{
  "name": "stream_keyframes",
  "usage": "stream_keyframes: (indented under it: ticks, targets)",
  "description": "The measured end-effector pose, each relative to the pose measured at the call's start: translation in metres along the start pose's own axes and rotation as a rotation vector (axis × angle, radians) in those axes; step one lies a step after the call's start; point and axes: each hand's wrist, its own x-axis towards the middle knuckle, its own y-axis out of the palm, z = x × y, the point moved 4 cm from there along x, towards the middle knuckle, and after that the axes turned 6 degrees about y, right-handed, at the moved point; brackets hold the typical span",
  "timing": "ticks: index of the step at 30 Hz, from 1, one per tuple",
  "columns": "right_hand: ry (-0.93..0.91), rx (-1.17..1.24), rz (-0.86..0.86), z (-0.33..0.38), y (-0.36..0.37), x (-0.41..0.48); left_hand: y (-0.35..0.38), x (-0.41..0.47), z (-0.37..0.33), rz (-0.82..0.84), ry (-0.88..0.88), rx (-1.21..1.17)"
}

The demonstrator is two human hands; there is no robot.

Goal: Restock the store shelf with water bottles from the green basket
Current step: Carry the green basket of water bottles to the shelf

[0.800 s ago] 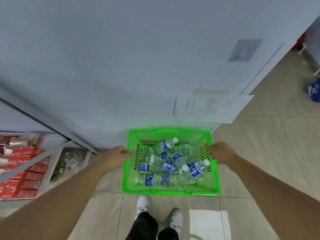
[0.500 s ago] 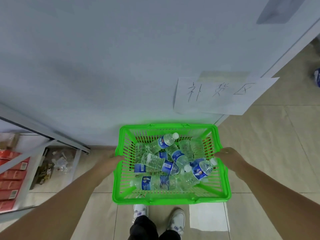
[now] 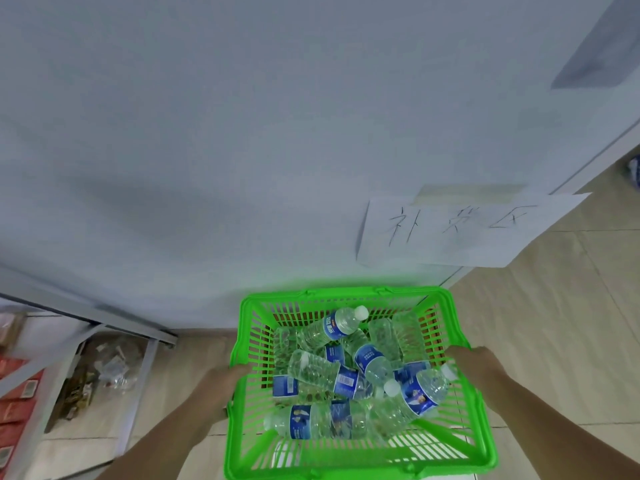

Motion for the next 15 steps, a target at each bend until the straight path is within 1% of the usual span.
stream_keyframes:
  ticks: [3,6,9,11,15]
  targets:
    - [0.026,0.089,0.023,0.006,-0.002,-0.004,-0.004,0.001,-0.007,-0.026,-0.001,-0.003]
    - [0.044,0.129,0.043,0.003,-0.005,-0.010,-0.009,0.006,-0.008,-0.065,0.015,0.005]
    - [0.039,0.149,0.007,-0.008,-0.011,-0.012,-0.009,0.011,-0.009,-0.105,0.050,0.048]
    - [0.044,0.196,0.007,-0.012,-0.016,-0.017,-0.009,0.010,-0.012,-0.098,0.066,0.055]
    - [0.091,0.210,0.082,-0.031,-0.014,-0.009,-0.017,0.007,-0.015,-0.102,0.111,0.057]
